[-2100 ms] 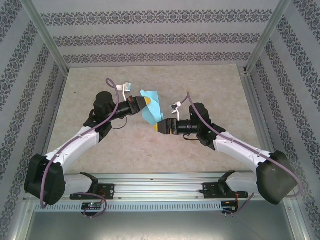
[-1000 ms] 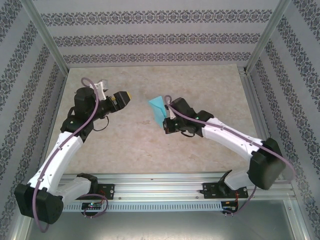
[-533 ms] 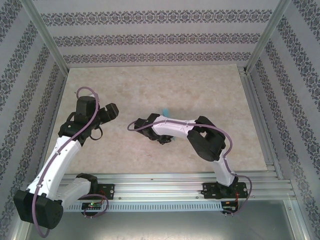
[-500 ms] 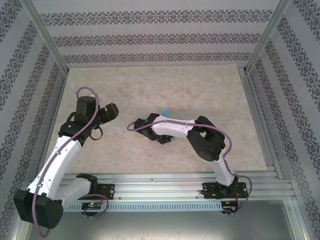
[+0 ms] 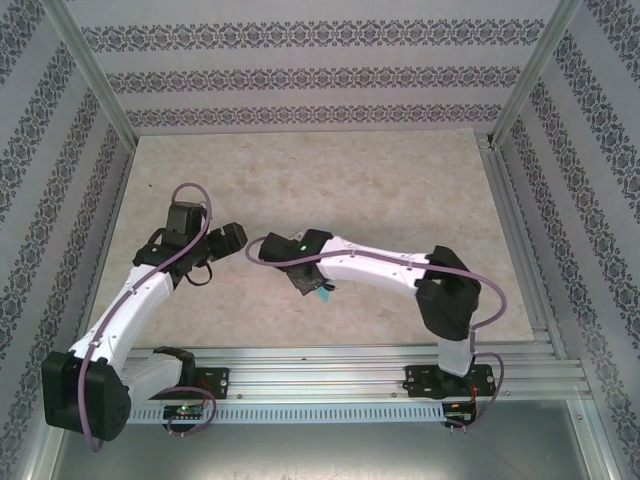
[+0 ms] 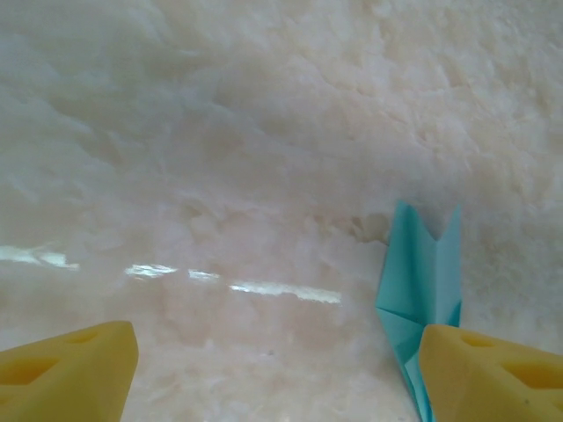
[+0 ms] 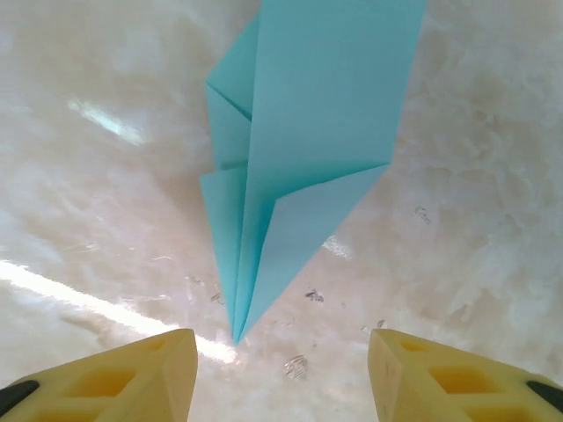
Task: Fold a paper plane with a square sheet of paper (fold left side to right side)
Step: Turn over the paper at the center of the table, then fold the wing for the fifth time at the center of the table.
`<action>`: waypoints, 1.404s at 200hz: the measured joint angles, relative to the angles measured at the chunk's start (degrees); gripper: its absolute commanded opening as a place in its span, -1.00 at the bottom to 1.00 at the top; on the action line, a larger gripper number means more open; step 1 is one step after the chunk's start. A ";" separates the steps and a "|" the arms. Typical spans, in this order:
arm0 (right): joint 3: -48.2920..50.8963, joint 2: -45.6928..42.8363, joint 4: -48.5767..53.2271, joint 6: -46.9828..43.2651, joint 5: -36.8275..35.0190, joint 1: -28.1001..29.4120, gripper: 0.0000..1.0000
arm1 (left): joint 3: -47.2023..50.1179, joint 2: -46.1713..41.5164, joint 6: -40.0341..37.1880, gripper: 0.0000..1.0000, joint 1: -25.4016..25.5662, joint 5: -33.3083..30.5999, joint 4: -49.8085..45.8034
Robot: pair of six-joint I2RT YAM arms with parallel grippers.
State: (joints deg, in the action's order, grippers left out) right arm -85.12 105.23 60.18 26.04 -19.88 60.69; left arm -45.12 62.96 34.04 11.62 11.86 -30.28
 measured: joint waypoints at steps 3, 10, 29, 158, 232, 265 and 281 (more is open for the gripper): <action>0.66 -1.29 -0.63 -0.02 0.66 -0.55 0.14 | 0.37 0.33 0.02 0.67 0.02 1.18 0.92; 2.47 -4.52 -2.36 -0.09 2.38 -1.99 0.15 | 1.22 1.05 0.15 0.66 0.02 3.74 3.08; 8.92 -12.81 -7.80 -0.07 6.78 -7.02 0.17 | 4.22 4.00 1.73 0.65 0.74 10.38 10.21; 45.59 -29.99 -44.87 2.62 40.44 -33.03 0.18 | -4.63 39.08 10.40 -0.28 13.68 21.29 37.13; 48.26 -23.45 -61.24 1.86 55.45 -39.04 0.16 | -4.39 38.23 5.57 -1.00 12.79 26.73 38.86; 44.76 -15.45 -64.19 0.66 60.96 -39.43 0.12 | -2.43 34.86 2.99 -1.00 11.69 31.06 39.63; 42.66 -12.37 -65.59 0.15 63.32 -39.43 0.11 | -2.12 34.42 2.03 -1.00 11.65 33.31 40.17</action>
State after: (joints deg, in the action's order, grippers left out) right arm -42.46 92.86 -5.41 26.20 43.44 21.26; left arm -47.24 97.38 36.07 23.27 45.17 9.89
